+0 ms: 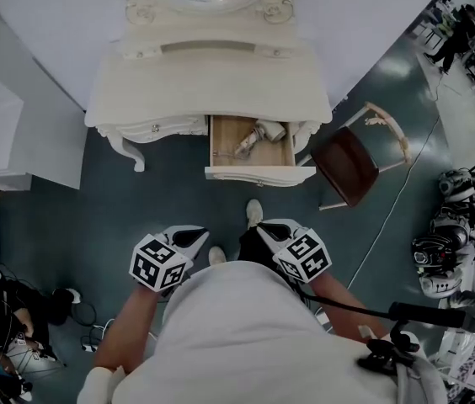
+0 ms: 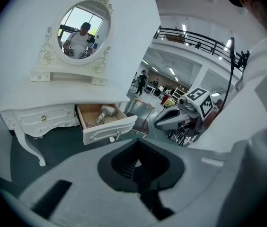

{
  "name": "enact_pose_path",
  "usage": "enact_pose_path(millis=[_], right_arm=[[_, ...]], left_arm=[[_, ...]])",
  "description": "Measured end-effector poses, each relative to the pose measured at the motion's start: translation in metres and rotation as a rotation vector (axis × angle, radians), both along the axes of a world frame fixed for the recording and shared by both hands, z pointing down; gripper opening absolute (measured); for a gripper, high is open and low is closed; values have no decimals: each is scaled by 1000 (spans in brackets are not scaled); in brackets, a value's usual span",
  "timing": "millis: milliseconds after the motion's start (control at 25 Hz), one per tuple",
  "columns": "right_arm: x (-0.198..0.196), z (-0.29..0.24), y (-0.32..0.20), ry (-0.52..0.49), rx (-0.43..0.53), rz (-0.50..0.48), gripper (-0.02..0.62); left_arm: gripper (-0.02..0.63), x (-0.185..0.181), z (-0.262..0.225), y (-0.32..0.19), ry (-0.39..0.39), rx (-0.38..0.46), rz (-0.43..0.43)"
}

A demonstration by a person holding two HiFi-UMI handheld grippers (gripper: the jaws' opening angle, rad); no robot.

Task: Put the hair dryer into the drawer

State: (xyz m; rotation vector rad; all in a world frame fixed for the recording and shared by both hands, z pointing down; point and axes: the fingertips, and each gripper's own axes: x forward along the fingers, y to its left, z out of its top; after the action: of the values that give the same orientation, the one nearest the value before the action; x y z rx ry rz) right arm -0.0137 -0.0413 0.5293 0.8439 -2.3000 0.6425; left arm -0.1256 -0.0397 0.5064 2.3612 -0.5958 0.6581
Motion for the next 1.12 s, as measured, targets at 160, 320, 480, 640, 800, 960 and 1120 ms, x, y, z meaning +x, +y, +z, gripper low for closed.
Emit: enact_pose_path(millis=[160, 320, 480, 640, 800, 960, 1120], right_arm=[[-2, -4, 12, 2, 6, 8, -2], [-1, -4, 20, 8, 7, 24, -2], [-5, -2, 28, 13, 3, 24, -2], [-9, -4, 29, 16, 5, 8, -2], [-13, -6, 23, 21, 17, -8, -2], [-18, -7, 17, 24, 23, -26, -2], [-20, -8, 13, 26, 24, -29, -2]], left_arm=[[3, 2, -1, 9, 3, -1, 9], [3, 6, -4, 16, 13, 9, 31], [3, 7, -6, 18, 25, 13, 41], [3, 3, -8, 14, 20, 20, 20], [3, -4, -9, 13, 13, 22, -7], [3, -10, -7, 11, 10, 17, -21], [3, -10, -5, 10, 13, 6, -23]])
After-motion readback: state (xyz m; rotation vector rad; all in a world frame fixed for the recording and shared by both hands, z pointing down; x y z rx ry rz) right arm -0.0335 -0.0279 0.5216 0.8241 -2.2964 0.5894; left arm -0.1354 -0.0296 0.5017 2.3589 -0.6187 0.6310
